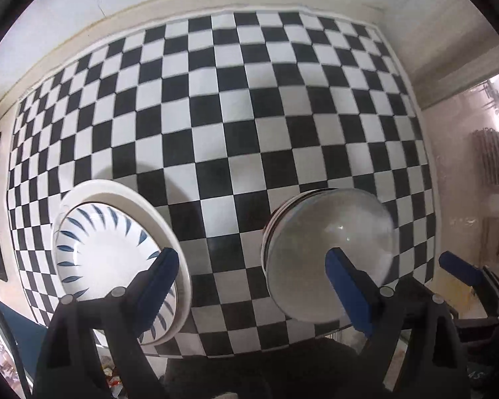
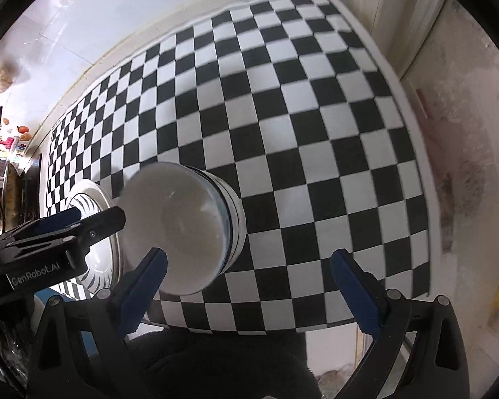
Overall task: Organize plates and bowls
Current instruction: 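Lower both grippers to the nested bowl stack and grasp its rim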
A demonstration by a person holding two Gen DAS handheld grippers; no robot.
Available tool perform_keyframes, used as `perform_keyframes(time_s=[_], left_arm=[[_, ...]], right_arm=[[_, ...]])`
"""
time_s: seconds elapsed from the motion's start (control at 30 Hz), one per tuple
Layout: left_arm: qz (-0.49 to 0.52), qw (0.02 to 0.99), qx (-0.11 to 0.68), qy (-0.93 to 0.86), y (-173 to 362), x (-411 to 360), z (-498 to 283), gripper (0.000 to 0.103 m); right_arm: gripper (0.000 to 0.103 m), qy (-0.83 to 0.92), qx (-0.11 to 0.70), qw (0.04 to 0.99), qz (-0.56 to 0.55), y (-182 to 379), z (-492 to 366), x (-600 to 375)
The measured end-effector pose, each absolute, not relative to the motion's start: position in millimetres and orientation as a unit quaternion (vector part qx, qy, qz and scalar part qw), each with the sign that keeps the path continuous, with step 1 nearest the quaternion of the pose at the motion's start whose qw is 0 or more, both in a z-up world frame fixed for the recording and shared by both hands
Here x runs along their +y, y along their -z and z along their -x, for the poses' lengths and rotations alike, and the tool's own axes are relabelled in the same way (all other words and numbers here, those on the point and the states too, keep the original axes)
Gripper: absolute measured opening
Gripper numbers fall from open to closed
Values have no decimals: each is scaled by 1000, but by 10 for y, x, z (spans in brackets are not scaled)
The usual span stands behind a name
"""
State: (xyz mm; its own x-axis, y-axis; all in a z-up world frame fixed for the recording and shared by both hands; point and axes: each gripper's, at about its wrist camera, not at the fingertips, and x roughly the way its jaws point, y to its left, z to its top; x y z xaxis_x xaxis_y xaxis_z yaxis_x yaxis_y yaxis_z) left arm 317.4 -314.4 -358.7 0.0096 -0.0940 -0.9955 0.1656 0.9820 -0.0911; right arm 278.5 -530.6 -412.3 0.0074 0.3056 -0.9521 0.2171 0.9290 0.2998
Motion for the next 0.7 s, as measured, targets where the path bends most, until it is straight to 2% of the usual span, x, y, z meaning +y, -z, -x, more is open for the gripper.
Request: perform_keyframes(time_s=[0.33,0.7], left_arm=[[-19,674,731,108,3994,-3206,-3323,90],[20,639,755,145,4322,-3280,-3431,90]], right_arm=[[100,-37,731,642,-230,4779,-2817,-5318],[100,-65,740,608,-281,5259,-2895,-5269]])
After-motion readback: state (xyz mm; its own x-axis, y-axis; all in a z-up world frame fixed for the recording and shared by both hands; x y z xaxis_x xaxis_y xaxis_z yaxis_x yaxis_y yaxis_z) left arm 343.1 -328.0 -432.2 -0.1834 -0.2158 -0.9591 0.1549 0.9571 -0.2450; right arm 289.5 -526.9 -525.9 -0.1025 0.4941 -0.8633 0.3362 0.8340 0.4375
